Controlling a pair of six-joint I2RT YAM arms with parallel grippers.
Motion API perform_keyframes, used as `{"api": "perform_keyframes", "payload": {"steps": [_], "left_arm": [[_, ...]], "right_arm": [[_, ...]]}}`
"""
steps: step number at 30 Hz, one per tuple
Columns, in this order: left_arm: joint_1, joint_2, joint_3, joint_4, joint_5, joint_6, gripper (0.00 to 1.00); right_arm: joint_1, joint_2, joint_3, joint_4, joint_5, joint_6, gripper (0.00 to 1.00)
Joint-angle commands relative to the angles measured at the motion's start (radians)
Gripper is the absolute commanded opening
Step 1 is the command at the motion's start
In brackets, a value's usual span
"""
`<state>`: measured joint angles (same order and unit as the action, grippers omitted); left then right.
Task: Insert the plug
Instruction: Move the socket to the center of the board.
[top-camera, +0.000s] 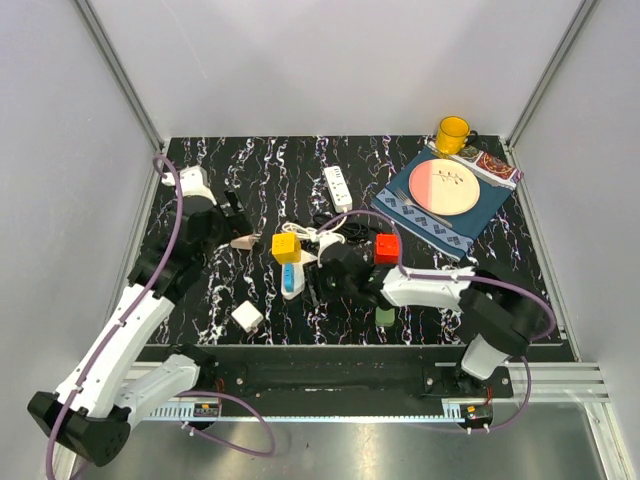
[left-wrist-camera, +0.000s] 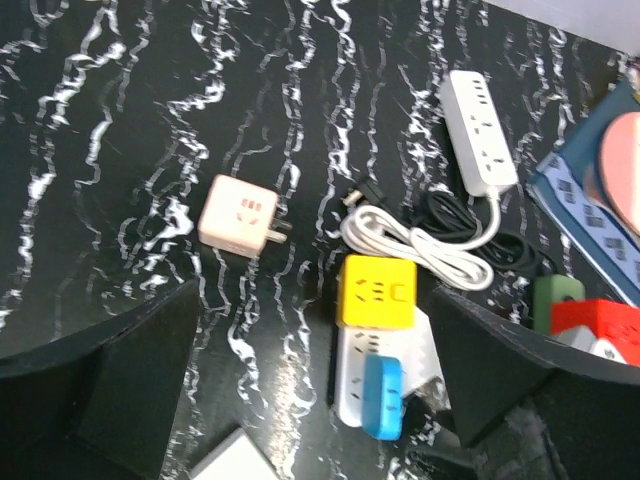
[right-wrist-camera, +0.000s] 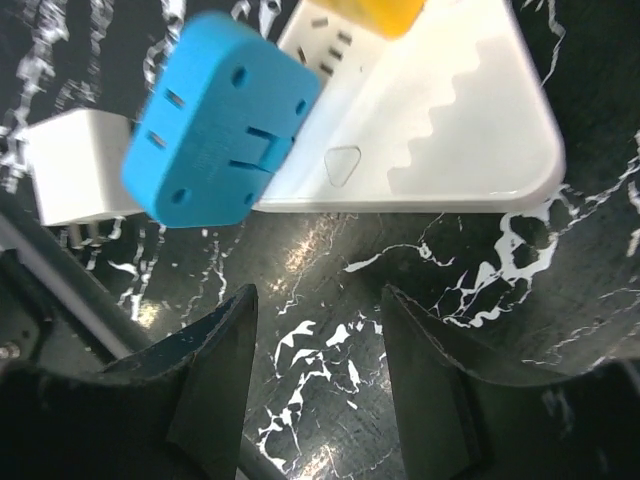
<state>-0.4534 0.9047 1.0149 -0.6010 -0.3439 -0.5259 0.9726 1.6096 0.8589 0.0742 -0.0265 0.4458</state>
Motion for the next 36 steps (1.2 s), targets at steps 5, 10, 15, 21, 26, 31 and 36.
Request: {"api": "perform_keyframes", "payload": {"steps": [5,10,15,21,26,31,36], "left_arm": [[0.076,-0.091,-0.096,0.196,-0.099,0.198,0.99],[0.052,-0.139,-0.164,0.21,-0.233,0.245,0.99],[0.019,-0.17,-0.185,0.214,-0.326,0.27,0.99],[-0.008,-0.178,-0.193,0.224,-0.357,0.282,0.99],[-0.027,-0.179,-0.196,0.228,-0.348,0.287,0.99],[-0.03,-0.176,-0.2,0.231,-0.345,0.291,0.99],[-0.03,-0.176,-0.202,0.234,-0.342,0.291,0.99]], "right_arm": [[0.044,0.18,0.181,0.007,0.18,0.008,0.59],[-0.061,0.297,0.348,0.006,0.177,-0.027,0.59],[-0.172,0.441,0.593,-0.017,0.14,-0.114,0.59],[-0.221,0.477,0.796,-0.132,0.089,-0.258,0.62],[-0.304,0.411,0.743,-0.162,0.166,-0.249,0.64],[-0.414,0.44,0.787,-0.238,0.145,-0.258,0.84],[-0.443,0.524,0.873,-0.292,0.137,-0.303,0.88]]}}
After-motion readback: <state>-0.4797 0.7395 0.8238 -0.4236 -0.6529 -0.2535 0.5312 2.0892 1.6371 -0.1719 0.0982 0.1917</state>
